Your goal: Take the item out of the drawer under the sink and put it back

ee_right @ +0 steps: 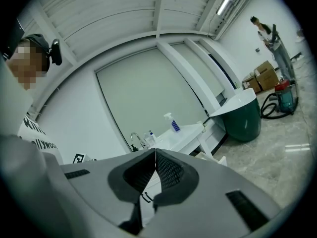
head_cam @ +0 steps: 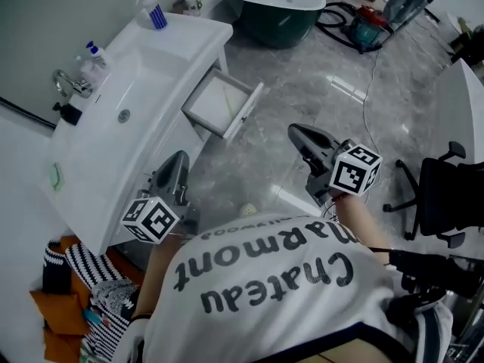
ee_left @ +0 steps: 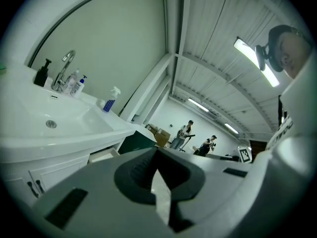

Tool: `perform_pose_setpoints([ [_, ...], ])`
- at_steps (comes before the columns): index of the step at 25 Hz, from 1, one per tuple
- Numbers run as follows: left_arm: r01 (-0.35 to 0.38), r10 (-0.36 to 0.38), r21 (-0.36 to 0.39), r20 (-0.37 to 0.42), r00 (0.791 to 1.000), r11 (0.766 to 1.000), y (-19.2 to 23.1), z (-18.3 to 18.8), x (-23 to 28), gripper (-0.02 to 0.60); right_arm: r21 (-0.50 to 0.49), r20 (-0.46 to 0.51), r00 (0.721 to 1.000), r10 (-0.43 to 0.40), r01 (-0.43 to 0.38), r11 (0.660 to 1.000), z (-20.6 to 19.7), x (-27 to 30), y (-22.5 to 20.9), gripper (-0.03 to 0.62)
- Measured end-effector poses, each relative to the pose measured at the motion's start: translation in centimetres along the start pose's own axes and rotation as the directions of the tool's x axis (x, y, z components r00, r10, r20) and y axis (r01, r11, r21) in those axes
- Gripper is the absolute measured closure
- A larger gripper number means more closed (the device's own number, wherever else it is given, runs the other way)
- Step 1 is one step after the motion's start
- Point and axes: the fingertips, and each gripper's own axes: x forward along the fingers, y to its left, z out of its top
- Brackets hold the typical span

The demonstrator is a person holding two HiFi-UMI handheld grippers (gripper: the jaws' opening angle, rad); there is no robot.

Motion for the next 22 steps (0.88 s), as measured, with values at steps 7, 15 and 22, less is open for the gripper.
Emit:
perform_pose_setpoints([
  [7,0.016,-0.016,-0.013,-0.029,0.999,1.000,3.0,1.1,1.7,0.574,0.009,-0.019,0.999,-0.036,0.036,0.999,0.1,3.2,-0.7,0.582],
  [15,0.014,-0.015,-0.044,-0.034,0.999,0.999,5.2,1.2,2.4,0.574,0.014,-0.057,0.996,-0.062,0.062,0.998,-0.5,5.0,-1.5,0.582],
  [22,0.003,-0.003,-0.026,-0.027,1.000,1.000,5.7,2.1,2.7,0.574,0.007,-0.093,0.995,-0.026,0.027,1.000,-0.4,8.0,-0.9,0.582],
])
